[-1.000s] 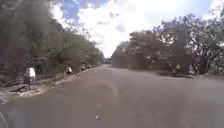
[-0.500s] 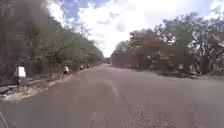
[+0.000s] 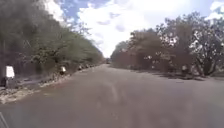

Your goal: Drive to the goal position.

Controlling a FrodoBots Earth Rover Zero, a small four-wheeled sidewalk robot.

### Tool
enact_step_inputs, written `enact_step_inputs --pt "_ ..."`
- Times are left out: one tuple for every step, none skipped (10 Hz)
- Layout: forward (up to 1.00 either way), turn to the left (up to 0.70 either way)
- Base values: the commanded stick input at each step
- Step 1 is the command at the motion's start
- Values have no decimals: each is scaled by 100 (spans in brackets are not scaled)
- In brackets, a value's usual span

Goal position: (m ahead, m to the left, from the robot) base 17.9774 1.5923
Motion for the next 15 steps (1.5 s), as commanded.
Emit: enact_step_inputs --pt "70 0" --pt "70 0" --pt "70 0" --pt "70 0" --pt "70 0" --pt "70 8" --pt "70 21" --pt "70 34" --pt "70 20" --pt "70 4" --pt "70 0" --pt "70 0" --pt "70 0" --pt "70 0" --pt "70 0"
